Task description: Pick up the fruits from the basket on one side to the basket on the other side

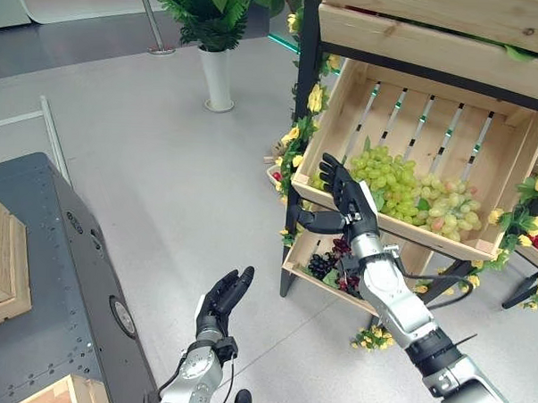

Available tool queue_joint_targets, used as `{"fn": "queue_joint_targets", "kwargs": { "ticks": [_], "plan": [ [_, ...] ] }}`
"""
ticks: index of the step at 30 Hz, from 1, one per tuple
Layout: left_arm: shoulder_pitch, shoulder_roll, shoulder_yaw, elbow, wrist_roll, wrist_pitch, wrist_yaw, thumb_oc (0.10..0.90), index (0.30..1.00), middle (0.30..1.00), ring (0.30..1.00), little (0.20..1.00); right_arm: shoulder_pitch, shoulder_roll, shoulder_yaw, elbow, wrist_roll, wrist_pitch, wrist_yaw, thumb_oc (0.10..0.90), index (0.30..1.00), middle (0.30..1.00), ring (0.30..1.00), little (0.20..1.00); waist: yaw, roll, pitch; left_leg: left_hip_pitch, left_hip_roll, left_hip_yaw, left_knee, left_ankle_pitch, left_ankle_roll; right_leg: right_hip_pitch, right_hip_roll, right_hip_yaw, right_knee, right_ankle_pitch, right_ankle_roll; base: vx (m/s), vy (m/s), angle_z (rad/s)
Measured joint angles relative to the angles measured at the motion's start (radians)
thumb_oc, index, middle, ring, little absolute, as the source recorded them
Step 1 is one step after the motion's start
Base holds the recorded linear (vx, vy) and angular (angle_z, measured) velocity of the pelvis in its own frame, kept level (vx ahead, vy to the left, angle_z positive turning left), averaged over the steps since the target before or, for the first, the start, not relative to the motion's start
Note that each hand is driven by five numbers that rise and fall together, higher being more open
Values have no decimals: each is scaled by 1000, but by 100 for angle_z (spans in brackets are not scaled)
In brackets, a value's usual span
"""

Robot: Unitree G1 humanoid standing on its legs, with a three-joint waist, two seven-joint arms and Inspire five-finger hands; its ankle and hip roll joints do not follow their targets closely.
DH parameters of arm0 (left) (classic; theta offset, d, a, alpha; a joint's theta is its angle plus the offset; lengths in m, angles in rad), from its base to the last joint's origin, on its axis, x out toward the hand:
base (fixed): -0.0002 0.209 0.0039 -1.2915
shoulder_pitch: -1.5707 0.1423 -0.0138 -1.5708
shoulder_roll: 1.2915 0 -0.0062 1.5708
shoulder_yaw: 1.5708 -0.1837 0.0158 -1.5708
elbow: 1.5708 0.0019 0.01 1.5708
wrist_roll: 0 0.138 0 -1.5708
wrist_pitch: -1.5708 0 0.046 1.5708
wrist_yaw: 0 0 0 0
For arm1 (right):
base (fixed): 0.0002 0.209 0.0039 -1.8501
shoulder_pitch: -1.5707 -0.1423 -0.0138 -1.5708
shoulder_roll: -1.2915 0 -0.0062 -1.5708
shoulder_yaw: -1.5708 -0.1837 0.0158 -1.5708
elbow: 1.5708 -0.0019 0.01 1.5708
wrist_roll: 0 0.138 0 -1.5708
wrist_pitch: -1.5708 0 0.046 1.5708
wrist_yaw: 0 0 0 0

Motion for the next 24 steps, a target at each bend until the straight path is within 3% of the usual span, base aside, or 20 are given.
{"fn": "queue_joint_targets", "kwargs": {
  "ticks": [6, 15, 21, 24],
  "plan": [
    [6, -7, 2, -24, 7, -3, 15, 800, 900, 900, 900, 900, 124, -7, 20, -71, -127, -99, -65, 800, 900, 900, 900, 900, -24, 17, 10, -3, 0, 5, 0, -1, -1, -4, -1, 2, 0, 0, 1, -1, 1, -1],
    [56, -5, 9, -74, 27, -3, 18, 800, 900, 900, 900, 900, 259, -52, 25, -152, -128, -185, -55, 800, 900, 900, 900, 900, -42, 31, 16, -3, 0, 24, 0, -7, -1, -14, -1, 21, 0, 1, 2, -1, 4, -6],
    [62, -3, 10, -75, 27, -3, 17, 800, 900, 900, 900, 900, 291, -111, 55, -149, -124, -202, 45, 800, 900, 900, 900, 900, -45, 32, 16, -3, 1, 23, 0, -9, -3, -15, 0, 22, 0, 1, 3, 0, 0, 0],
    [65, -3, 10, -55, 36, -3, 14, 800, 900, 900, 900, 900, 292, -118, 78, -119, -112, -212, 153, 800, 900, 900, 900, 900, -42, 32, 16, -3, 1, 20, 0, -9, -3, -12, 0, 18, 0, 1, 3, 13, -21, 3]
  ]
}}
